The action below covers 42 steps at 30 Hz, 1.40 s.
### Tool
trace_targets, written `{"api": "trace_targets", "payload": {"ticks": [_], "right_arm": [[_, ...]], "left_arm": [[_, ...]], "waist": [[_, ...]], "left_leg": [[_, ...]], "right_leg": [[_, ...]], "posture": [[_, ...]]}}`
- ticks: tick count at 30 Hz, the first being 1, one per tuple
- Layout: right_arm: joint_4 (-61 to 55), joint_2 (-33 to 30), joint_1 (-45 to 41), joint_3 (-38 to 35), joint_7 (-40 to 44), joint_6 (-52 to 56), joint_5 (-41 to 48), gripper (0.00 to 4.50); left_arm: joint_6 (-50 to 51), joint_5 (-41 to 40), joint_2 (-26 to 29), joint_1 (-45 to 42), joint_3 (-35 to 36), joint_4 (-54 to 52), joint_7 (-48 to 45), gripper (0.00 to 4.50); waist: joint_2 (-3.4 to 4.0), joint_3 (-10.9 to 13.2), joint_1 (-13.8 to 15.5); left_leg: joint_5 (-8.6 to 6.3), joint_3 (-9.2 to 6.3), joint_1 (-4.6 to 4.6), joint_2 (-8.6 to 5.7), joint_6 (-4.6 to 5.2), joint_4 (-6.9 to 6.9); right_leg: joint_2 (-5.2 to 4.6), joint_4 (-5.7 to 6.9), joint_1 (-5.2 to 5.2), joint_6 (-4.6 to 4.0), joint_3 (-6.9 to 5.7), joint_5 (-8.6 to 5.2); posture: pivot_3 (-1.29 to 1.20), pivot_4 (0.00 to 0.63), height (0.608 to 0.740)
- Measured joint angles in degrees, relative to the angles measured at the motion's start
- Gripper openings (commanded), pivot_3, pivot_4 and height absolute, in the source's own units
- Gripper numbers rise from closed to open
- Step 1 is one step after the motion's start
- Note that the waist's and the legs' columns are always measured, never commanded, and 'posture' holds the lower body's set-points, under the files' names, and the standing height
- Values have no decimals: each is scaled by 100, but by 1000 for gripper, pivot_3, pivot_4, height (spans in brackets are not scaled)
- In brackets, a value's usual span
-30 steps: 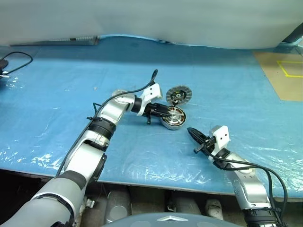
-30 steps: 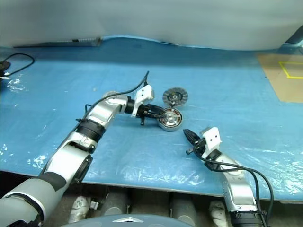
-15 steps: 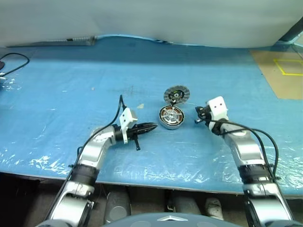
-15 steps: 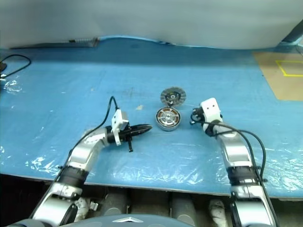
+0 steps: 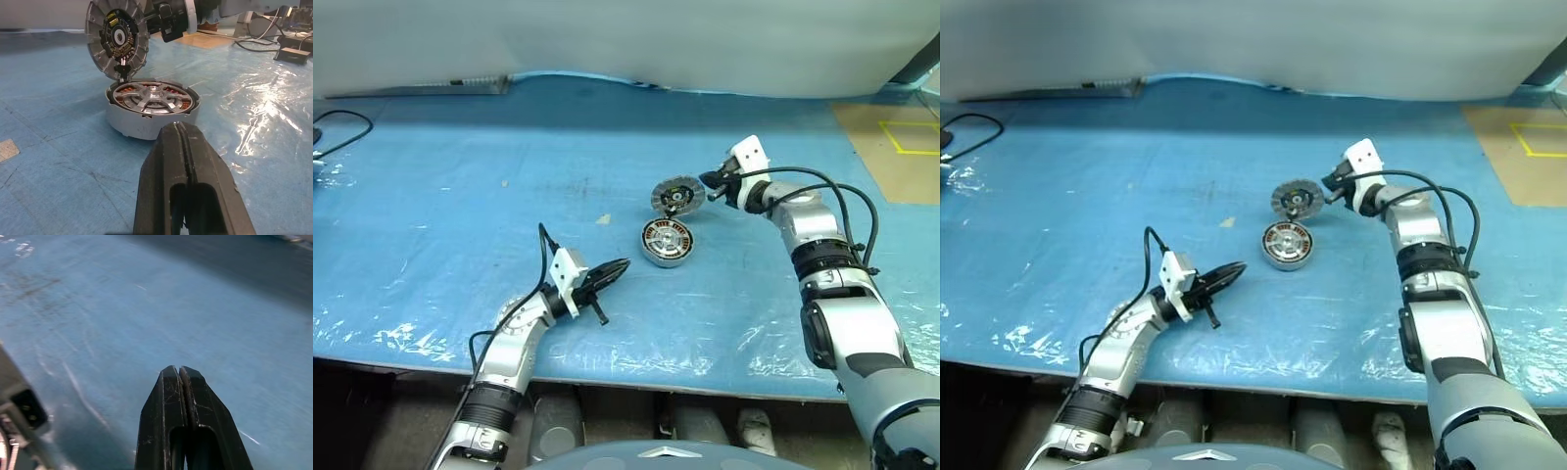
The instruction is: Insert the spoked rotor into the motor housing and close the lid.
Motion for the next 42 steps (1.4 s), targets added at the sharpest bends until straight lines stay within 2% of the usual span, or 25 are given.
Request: {"api": "trace_targets", "payload": {"ticks": [4, 9, 15, 20, 27, 34, 42], "right_arm": [[238, 50, -165, -5, 789, -25, 132, 0], [178, 56, -175, -16, 1567, 128, 324, 0], [-734, 33, 114, -7, 2145, 504, 536, 0], [-1684, 103, 776, 93, 2240, 922, 658, 0], [-2943, 103, 1708, 655, 2305, 1081, 618, 0], [-3324, 61, 1921, 740, 2140, 1033, 585, 0], [-3671, 83, 2070, 628, 1394, 794, 572, 0]], "left_arm": [[-159, 94, 59, -11, -49, 130, 97, 39], [-111, 134, 198, -21, -78, 245, 115, 39], [168, 91, 224, -148, -107, 259, 122, 39], [241, 57, 223, -272, -106, 305, 140, 39], [313, 48, 233, -297, -139, 364, 141, 39], [377, 49, 250, -310, -159, 362, 192, 39], [426, 47, 243, -479, -160, 359, 305, 39]], "waist": [[0, 0, 0], [0, 0, 2], [0, 0, 11], [0, 0, 17], [0, 0, 11], [0, 0, 10], [0, 0, 9]], "left_leg": [[-1, 3, -42, 7, 5, 40], [-1, 5, -44, 25, 6, 68], [-1, 7, -44, 30, 6, 76], [-1, 8, -46, 29, 7, 75], [-1, 7, -42, 29, 5, 76], [-1, 8, -41, 28, 4, 74], [2, 7, -41, 26, -2, 74]], "right_leg": [[0, 65, -58, -14, 0, -7], [4, 86, -63, -30, -3, -14], [6, 90, -62, -34, -2, -11], [8, 87, -62, -34, -2, -11], [7, 88, -62, -33, 1, -10], [8, 86, -61, -33, 2, -10], [7, 84, -61, -33, 3, -10]], "posture": [[0, 150, 740], [0, 150, 740], [0, 150, 740], [0, 150, 740], [0, 150, 740], [0, 150, 740], [0, 150, 740]]}}
